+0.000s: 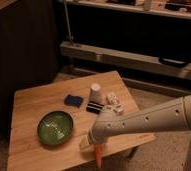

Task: Place the pepper on the white sponge

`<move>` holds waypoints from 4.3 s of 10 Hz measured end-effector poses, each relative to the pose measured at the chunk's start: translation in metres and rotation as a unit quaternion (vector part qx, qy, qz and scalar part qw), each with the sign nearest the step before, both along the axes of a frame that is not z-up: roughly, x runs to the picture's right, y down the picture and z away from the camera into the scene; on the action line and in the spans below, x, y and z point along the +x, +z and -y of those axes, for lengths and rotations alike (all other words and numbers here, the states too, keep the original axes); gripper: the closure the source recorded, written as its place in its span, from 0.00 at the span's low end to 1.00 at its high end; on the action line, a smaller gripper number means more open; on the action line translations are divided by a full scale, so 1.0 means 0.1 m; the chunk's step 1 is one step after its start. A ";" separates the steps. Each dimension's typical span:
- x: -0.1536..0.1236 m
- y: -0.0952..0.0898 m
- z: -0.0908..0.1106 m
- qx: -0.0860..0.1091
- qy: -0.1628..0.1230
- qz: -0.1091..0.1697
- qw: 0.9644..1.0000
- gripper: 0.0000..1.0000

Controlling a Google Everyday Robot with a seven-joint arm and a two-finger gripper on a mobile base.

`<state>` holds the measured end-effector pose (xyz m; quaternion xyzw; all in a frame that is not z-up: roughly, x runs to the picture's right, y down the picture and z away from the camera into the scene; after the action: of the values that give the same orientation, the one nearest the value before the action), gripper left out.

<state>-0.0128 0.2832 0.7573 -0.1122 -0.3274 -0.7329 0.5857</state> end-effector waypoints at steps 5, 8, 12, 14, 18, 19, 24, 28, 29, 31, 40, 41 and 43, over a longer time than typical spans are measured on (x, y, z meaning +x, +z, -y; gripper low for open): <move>0.00 0.04 -0.07 -0.007 -0.003 -0.005 1.000 0.20; 0.00 0.06 -0.12 -0.010 -0.007 -0.006 1.000 0.20; 0.00 0.09 -0.18 -0.015 -0.010 -0.010 1.000 0.38; 0.01 0.09 -0.18 -0.016 -0.009 -0.011 1.000 0.60; 0.02 0.05 -0.16 -0.017 -0.009 -0.011 1.000 0.65; 0.01 0.05 -0.13 -0.015 -0.009 -0.011 1.000 0.65; -0.06 0.08 0.08 -0.019 -0.006 -0.003 1.000 0.65; 0.00 0.20 0.97 -0.003 0.008 0.011 1.000 0.65; -0.08 0.27 1.29 0.002 0.010 0.016 1.000 0.65; -0.34 0.41 1.68 0.010 0.008 0.023 1.000 0.65; -1.37 1.19 2.53 0.033 -0.053 0.018 0.998 0.65; -1.37 1.32 2.49 0.030 -0.054 0.018 0.998 0.65; -1.36 1.47 2.41 0.028 -0.046 0.023 0.998 0.65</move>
<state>-0.1489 0.0423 0.9046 -0.0937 -0.3146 -0.7707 0.5462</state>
